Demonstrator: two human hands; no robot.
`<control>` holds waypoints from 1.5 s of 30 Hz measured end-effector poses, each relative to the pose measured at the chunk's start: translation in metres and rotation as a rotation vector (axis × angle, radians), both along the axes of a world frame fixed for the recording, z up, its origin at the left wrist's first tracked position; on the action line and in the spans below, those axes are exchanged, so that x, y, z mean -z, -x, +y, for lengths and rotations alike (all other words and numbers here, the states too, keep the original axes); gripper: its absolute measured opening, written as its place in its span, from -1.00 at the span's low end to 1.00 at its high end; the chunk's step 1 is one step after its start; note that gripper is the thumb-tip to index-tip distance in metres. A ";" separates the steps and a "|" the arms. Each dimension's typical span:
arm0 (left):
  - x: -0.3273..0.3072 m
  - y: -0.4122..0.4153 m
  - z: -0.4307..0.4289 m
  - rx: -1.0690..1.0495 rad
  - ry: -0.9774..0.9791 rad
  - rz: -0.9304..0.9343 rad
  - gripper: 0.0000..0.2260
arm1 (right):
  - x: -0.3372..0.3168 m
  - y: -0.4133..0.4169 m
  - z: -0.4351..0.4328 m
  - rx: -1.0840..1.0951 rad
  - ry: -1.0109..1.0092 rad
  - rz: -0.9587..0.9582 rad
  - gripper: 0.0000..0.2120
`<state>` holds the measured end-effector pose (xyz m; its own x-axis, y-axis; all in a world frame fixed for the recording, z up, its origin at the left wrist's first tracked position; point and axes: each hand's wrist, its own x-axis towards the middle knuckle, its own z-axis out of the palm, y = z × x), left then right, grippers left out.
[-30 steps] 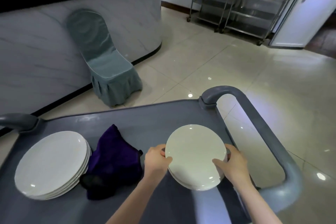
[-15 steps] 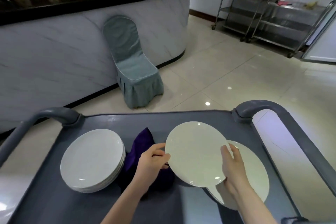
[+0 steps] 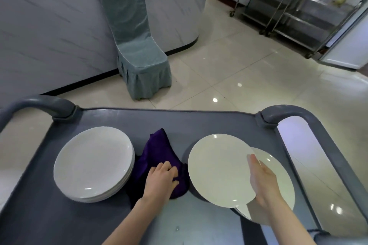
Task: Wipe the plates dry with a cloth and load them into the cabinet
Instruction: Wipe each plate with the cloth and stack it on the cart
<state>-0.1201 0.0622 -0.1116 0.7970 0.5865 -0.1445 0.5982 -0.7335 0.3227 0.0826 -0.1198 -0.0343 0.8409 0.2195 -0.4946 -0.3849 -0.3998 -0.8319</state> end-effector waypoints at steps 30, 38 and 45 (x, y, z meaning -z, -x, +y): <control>-0.077 -0.011 -0.017 -0.086 0.061 -0.330 -0.37 | -0.013 0.034 0.032 0.070 -0.290 0.054 -0.74; -0.039 0.010 -0.002 -0.405 0.212 -0.327 -0.57 | -0.010 0.029 0.022 0.115 -0.255 0.010 -0.76; -0.043 -0.009 0.045 -0.433 0.193 0.100 -0.58 | -0.003 0.026 0.011 0.097 -0.226 -0.024 -0.77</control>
<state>-0.1112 0.1067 -0.0687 0.4625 0.8161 -0.3465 0.8702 -0.3430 0.3537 0.0565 -0.1089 -0.0311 0.8744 0.2400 -0.4218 -0.3916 -0.1646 -0.9053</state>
